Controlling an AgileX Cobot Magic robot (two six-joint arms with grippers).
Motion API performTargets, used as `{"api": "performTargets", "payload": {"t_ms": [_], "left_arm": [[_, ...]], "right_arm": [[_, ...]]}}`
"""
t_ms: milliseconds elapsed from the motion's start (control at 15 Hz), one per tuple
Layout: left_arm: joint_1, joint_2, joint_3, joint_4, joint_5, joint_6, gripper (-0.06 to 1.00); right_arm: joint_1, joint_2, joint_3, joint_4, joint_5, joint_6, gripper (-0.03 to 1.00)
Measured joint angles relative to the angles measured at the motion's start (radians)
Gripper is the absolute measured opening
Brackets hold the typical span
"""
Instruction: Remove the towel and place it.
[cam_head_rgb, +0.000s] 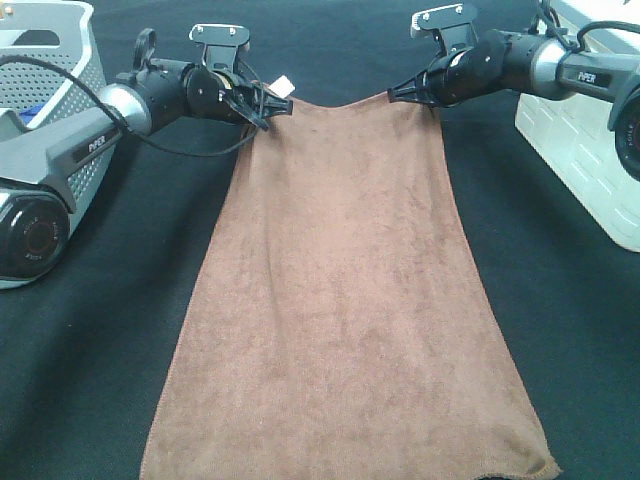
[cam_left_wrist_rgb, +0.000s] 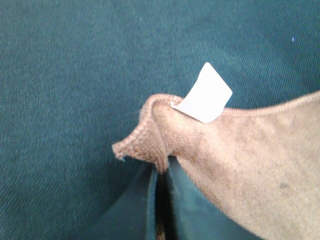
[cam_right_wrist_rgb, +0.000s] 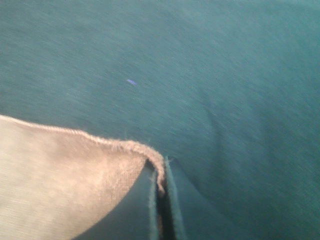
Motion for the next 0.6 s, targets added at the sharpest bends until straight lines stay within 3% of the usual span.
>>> {"api": "performTargets", "payload": {"t_ms": [600], "left_arm": [[0.000, 0.012, 0.000, 0.000, -0.067, 0.000, 0.08]], "right_arm": [[-0.001, 0.039, -0.004, 0.008, -0.031, 0.000, 0.01]]}}
